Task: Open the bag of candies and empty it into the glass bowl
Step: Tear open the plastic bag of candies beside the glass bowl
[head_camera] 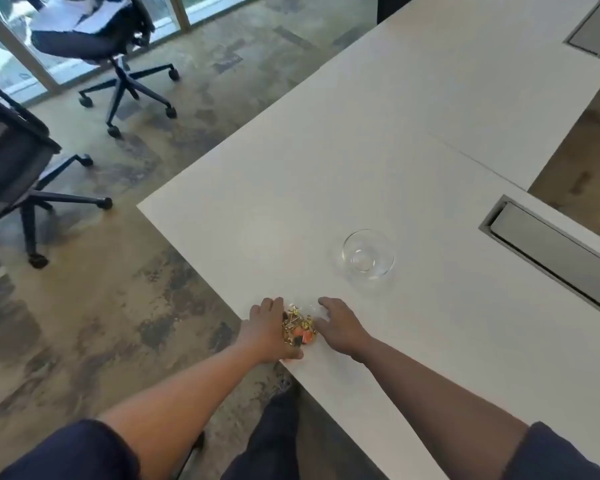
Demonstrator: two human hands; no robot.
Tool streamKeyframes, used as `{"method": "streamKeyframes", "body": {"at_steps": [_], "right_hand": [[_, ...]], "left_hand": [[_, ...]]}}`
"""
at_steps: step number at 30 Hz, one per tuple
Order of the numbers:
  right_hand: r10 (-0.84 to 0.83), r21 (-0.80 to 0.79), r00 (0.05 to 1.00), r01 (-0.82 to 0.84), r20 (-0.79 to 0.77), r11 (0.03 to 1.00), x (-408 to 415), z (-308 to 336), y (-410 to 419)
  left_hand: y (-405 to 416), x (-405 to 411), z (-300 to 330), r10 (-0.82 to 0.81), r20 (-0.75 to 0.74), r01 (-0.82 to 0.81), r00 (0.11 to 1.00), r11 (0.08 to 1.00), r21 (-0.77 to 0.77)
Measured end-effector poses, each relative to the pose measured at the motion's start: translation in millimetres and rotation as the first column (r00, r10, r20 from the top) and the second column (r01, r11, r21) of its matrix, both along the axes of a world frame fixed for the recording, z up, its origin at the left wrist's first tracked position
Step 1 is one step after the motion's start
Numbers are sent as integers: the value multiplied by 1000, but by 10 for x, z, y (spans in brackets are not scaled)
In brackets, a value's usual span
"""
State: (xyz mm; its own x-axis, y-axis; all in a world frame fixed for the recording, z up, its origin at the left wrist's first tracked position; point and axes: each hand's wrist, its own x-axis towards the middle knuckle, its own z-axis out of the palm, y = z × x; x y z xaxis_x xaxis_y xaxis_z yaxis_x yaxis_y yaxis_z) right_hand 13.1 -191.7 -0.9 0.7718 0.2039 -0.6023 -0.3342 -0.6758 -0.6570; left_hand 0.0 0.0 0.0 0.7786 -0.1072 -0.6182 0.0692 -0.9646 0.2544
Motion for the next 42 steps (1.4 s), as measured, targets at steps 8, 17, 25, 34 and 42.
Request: {"method": "streamKeyframes", "body": {"at_steps": [8, 17, 25, 34, 42], "right_hand": [[-249, 151, 932, 295, -262, 944, 44, -91, 83], [-268, 260, 914, 350, -306, 900, -79, 170, -123], [-361, 448, 860, 499, -360, 742, -200, 661, -314], [-429, 505, 810, 585, -400, 634, -275, 994, -639], [-473, 497, 769, 639, -430, 587, -422, 1069, -853]], "left_hand": [[-46, 48, -79, -109, 47, 110, 993, 994, -18], [-116, 85, 59, -115, 61, 123, 991, 980, -155], [-453, 196, 794, 324, -167, -361, 931, 765, -533], [-837, 99, 1213, 265, -277, -383, 924, 622, -683], [-1062, 40, 1280, 260, -291, -390, 921, 598, -701]]}}
